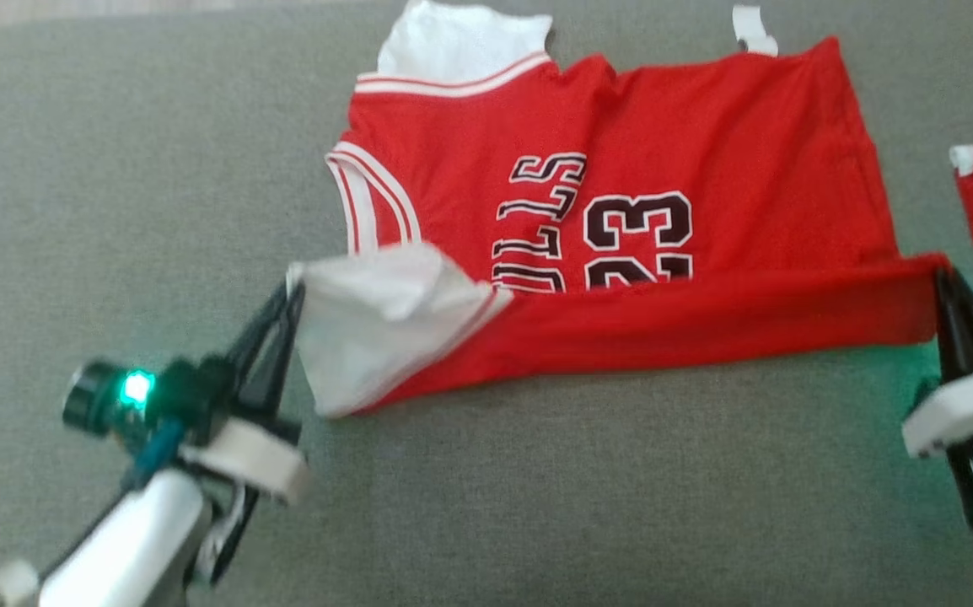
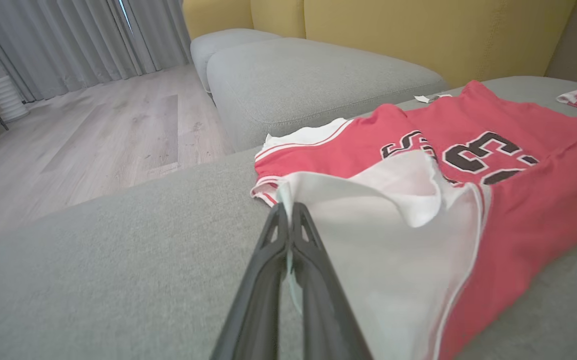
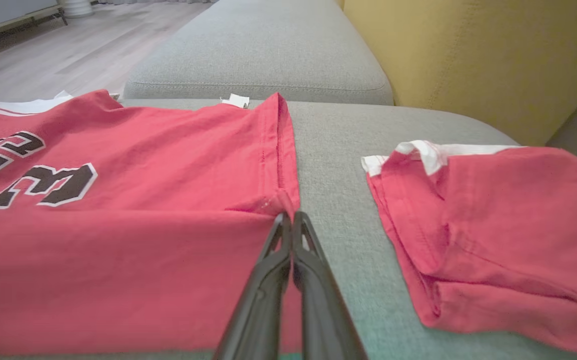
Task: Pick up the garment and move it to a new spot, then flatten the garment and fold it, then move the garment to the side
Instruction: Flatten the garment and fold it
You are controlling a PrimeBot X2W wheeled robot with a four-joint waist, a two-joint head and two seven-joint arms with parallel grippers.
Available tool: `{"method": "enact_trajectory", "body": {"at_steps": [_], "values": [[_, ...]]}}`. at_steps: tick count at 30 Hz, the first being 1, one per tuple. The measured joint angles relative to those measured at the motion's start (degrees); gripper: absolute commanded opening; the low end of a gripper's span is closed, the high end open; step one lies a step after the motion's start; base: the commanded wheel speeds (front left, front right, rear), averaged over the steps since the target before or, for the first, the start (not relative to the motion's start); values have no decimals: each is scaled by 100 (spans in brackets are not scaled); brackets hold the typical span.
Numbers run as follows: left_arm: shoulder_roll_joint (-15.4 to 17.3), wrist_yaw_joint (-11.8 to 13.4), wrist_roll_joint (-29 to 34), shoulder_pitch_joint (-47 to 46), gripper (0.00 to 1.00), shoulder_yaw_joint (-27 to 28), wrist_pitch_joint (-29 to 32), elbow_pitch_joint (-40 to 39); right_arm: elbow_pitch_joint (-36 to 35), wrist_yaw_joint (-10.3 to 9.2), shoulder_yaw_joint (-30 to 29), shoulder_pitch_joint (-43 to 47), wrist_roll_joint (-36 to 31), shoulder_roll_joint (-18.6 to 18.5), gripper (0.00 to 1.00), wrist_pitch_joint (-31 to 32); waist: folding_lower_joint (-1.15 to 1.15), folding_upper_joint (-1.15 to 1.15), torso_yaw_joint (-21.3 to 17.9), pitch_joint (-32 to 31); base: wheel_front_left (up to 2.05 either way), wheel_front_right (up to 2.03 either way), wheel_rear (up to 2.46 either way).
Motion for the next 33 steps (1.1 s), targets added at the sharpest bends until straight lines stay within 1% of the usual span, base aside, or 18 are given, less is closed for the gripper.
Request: {"method": "enact_trajectory", "body": {"at_steps": [5, 9, 14, 15, 16, 17, 18, 19, 22, 25, 28, 33], "values": [[-202, -224, 196, -788, 0, -53, -75, 675, 538, 0, 156, -664, -32, -2, 0, -114, 0, 0, -44, 285, 0, 0, 0], [-318, -319, 379, -1187, 0, -160, -278, 1193, 953, 0, 271, -1013, -80, -4, 0, -322, 1, 0, -83, 407, 0, 0, 0], [-486, -322, 441, -1332, 0, -163, -587, 1601, 1430, 0, 334, -1305, -125, -4, 0, -633, 0, 0, -111, 436, 0, 0, 0], [-506, -319, 489, -1351, 0, -158, -643, 1648, 1516, 0, 335, -1350, -131, -4, 7, -702, 0, 0, -108, 436, 0, 0, 0], [-531, -318, 523, -1383, 0, -157, -681, 1702, 1604, 0, 334, -1393, -131, -4, 39, -761, -1, 0, -101, 434, 0, 0, 0], [-564, -318, 552, -1421, 18, -152, -713, 1757, 1684, 0, 320, -1433, -137, -4, 100, -824, 0, 0, -93, 430, 0, 0, 0], [-601, -313, 567, -1451, 47, -137, -719, 1811, 1750, 0, 315, -1461, -166, -4, 100, -892, 0, 0, -87, 423, 0, 0, 0], [-601, -313, 567, -1451, 100, -137, -719, 1811, 1750, 0, 315, -1461, -166, -4, 100, -892, 0, 0, -87, 423, 0, 0, 0], [-739, -200, 525, -1441, 100, 22, -762, 1940, 1874, 0, 299, -1492, -189, 45, 100, -1061, -1, 0, -94, 381, 0, 0, 0], [-853, -112, 285, -1233, 100, 202, -764, 1867, 1924, 0, 271, -1493, -188, 108, 100, -1151, -1, 0, -118, 322, 0, 0, 0], [-954, -85, 62, -690, 100, 272, -773, 1563, 1923, 0, 221, -1444, -188, 136, 100, -1227, -1, 0, -144, 257, 0, 0, 0], [-1043, 205, -18, 441, 100, 297, -779, 1017, 1929, 0, 194, -1168, -170, 283, 100, -1285, -2, 0, -187, 122, 0, 0, 0]]}}
